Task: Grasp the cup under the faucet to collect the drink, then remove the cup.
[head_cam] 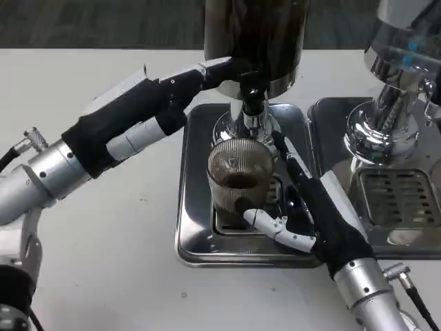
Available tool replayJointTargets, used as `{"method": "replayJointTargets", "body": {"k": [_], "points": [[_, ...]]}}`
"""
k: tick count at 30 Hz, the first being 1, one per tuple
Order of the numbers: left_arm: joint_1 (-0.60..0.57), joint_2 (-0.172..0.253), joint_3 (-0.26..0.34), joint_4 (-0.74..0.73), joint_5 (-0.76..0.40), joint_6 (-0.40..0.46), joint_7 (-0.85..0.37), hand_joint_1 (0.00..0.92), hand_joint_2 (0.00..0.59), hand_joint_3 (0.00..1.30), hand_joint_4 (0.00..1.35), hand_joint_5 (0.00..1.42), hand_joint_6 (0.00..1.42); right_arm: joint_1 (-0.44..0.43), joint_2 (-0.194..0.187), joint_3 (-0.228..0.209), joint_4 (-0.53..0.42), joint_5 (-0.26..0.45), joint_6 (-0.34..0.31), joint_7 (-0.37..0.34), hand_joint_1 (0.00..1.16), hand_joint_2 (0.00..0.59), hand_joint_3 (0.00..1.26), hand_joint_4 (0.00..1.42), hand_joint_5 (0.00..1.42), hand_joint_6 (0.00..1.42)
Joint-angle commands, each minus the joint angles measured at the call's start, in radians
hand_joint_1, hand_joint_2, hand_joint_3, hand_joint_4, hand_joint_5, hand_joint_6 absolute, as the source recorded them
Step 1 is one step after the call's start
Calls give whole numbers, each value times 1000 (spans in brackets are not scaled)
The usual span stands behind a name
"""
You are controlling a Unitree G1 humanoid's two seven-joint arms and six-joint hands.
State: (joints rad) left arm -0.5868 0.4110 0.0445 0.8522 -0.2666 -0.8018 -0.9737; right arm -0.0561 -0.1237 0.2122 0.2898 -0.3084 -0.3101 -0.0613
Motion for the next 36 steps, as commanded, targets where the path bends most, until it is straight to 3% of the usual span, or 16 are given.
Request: {"method": "replayJointTargets", "body": {"k": [1,15,36], "points": [[38,31,26,36,23,12,17,0,47,156,46,44,23,-6,3,-5,11,11,-17,2,614,231,0,0,0,2],[113,63,35,183,131,0,138,0,48,150,57,50,36,-8,13,-7,14,-4,-1,-17,612,229,0,0,0,2],[167,71,67,199,129,10,164,0,65,213,89,69,42,-46,44,4,69,-29,9,-42,603,224,0,0,0,16]]}}
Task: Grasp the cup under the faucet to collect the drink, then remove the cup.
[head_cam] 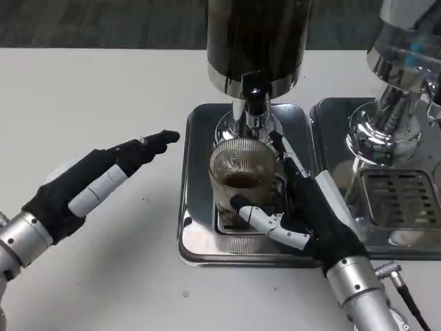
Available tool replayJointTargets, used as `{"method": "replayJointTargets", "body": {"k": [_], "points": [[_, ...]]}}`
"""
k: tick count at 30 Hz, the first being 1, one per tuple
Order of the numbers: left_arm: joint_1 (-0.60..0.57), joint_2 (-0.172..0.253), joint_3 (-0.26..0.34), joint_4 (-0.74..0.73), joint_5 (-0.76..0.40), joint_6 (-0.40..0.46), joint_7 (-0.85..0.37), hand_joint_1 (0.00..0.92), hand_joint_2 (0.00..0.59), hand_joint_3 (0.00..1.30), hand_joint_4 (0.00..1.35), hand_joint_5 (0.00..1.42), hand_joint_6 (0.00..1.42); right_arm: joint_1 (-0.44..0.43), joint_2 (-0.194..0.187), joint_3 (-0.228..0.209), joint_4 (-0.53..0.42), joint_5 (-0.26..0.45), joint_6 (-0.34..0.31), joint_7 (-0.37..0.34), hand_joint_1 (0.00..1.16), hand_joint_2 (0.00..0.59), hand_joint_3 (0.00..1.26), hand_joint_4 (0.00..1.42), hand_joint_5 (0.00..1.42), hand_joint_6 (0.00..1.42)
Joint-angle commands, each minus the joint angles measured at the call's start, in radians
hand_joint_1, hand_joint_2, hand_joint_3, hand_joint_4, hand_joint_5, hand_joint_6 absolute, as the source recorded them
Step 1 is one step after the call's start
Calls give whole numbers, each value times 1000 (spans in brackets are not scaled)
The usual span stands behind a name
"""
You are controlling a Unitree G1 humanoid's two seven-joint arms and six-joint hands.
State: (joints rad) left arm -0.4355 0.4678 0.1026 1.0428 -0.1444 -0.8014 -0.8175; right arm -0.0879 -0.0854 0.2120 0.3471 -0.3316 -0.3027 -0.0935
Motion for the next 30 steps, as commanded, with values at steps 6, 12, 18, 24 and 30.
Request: {"method": "replayJointTargets", "body": {"k": [6,12,18,24,30], "points": [[25,14,13,8,5,12,9,0,72,237,108,70,42,-22,10,12,28,-10,4,-10,602,224,0,0,0,34],[30,16,18,11,3,16,12,0,74,257,129,80,42,-34,17,21,52,-15,1,-13,609,229,0,0,10,91],[30,19,20,15,5,19,15,0,70,271,139,81,42,-48,36,24,120,-5,-45,-38,623,221,0,2,66,129],[28,23,22,19,8,21,17,0,73,281,151,91,42,-67,58,25,205,8,-117,-64,626,221,1,11,79,133],[25,27,21,23,11,23,17,0,70,288,164,93,52,-78,68,28,252,6,-159,-85,627,221,43,42,108,151]]}}
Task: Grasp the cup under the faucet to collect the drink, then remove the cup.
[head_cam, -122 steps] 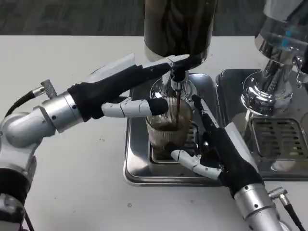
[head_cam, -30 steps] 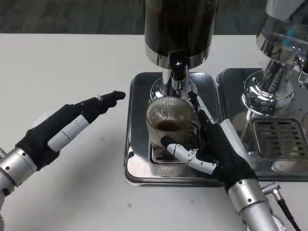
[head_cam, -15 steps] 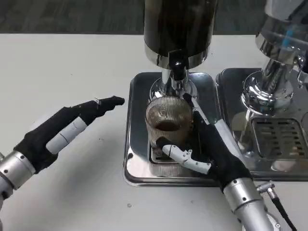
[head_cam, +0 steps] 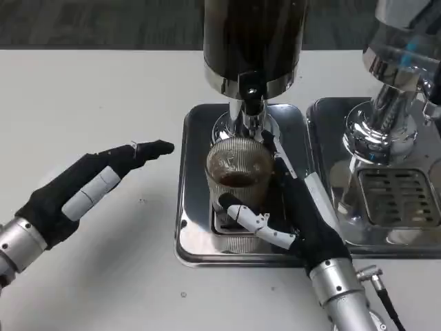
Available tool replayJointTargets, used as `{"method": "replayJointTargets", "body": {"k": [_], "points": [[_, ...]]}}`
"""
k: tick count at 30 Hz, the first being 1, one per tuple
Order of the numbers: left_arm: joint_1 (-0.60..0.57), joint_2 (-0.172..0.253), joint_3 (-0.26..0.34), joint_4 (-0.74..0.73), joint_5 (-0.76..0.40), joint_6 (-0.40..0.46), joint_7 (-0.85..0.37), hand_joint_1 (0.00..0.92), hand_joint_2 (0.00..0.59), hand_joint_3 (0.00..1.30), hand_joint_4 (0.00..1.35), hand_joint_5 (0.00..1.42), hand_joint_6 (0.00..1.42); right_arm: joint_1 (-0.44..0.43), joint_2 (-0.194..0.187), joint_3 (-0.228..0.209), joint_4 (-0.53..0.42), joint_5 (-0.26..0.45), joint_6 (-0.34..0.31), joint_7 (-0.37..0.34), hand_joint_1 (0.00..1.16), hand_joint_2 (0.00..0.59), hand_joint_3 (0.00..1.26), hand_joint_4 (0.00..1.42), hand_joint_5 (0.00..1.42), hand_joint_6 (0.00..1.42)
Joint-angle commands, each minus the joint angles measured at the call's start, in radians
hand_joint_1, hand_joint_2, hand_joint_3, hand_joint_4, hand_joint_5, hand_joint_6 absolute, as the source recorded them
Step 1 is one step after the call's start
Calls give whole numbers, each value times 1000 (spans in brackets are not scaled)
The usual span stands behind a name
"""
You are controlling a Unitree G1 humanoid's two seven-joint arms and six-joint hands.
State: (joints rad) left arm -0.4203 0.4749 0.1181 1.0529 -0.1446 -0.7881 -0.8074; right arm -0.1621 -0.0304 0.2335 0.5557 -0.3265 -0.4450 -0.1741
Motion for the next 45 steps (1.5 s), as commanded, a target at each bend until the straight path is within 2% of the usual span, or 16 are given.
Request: {"method": "replayJointTargets", "body": {"k": [1,7,16,23,31,40,45], "points": [[9,20,6,14,12,10,8,0,71,289,166,94,53,-5,13,7,48,0,-21,-9,627,221,52,50,117,153],[5,23,4,19,13,15,8,0,71,294,179,103,58,-4,11,15,61,-16,-25,-27,644,218,84,73,142,169],[4,22,-2,25,17,15,10,0,74,304,202,126,62,9,11,29,51,-56,-3,-71,699,217,165,180,268,305],[9,24,-3,24,18,15,12,0,85,316,213,133,72,28,15,41,28,-97,21,-128,725,212,224,283,360,474],[13,27,-2,24,18,18,13,0,99,321,226,142,75,45,23,50,8,-116,45,-156,749,207,288,373,488,692],[17,28,-5,23,20,21,11,0,106,326,237,154,87,65,33,58,-5,-142,41,-227,754,208,379,504,651,962],[20,29,-6,22,19,21,12,0,115,326,241,165,90,70,37,61,-3,-151,35,-262,758,210,407,538,709,1044]]}}
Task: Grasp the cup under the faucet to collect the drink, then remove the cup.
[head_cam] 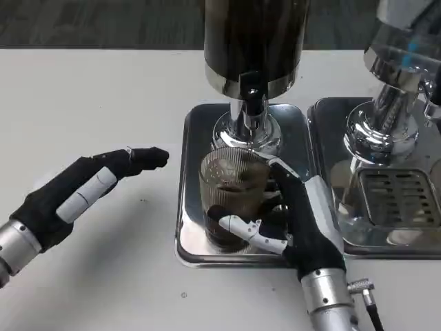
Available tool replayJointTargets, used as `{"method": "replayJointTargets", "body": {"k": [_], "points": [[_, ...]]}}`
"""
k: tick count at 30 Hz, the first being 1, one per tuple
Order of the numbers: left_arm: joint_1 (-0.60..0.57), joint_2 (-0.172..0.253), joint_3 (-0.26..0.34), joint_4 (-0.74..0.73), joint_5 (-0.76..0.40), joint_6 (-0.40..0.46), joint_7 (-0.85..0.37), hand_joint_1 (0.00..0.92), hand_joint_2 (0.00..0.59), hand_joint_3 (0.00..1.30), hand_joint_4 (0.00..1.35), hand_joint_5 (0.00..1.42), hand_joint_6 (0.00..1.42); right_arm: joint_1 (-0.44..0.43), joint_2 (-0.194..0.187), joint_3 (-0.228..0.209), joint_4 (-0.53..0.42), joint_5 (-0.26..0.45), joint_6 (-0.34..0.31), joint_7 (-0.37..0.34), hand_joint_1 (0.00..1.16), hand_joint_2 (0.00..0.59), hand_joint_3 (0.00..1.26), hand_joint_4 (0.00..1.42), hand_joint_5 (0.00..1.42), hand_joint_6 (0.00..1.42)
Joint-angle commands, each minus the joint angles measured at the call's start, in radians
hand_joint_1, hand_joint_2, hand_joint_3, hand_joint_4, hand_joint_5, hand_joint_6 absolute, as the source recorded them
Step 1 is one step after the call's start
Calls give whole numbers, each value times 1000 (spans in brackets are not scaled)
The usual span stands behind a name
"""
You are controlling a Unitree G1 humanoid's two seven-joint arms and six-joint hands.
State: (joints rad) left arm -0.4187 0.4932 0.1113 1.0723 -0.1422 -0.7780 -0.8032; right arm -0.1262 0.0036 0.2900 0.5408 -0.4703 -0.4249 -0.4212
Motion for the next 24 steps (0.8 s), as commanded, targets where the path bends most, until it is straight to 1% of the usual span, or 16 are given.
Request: {"method": "replayJointTargets", "body": {"k": [1,5,9,15,18,24], "points": [[19,11,1,2,16,12,8,0,116,326,241,166,90,35,5,5,13,-10,11,-25,761,211,415,551,721,1059],[21,11,2,1,14,13,8,0,124,326,242,176,91,41,8,7,18,-20,-6,-64,755,208,448,592,764,1122],[24,11,2,-1,13,15,6,0,128,326,246,178,92,45,10,11,24,-31,-27,-106,755,208,473,629,795,1152],[23,9,0,-1,14,16,5,0,132,321,250,178,92,50,10,12,39,-60,-82,-193,754,208,508,669,841,1196],[21,7,-1,0,14,17,2,0,142,318,251,179,92,52,7,12,44,-72,-118,-237,754,208,521,677,863,1213],[16,-1,-7,3,16,18,0,0,145,317,251,179,92,67,1,9,25,-86,-161,-295,750,213,548,698,883,1238]]}}
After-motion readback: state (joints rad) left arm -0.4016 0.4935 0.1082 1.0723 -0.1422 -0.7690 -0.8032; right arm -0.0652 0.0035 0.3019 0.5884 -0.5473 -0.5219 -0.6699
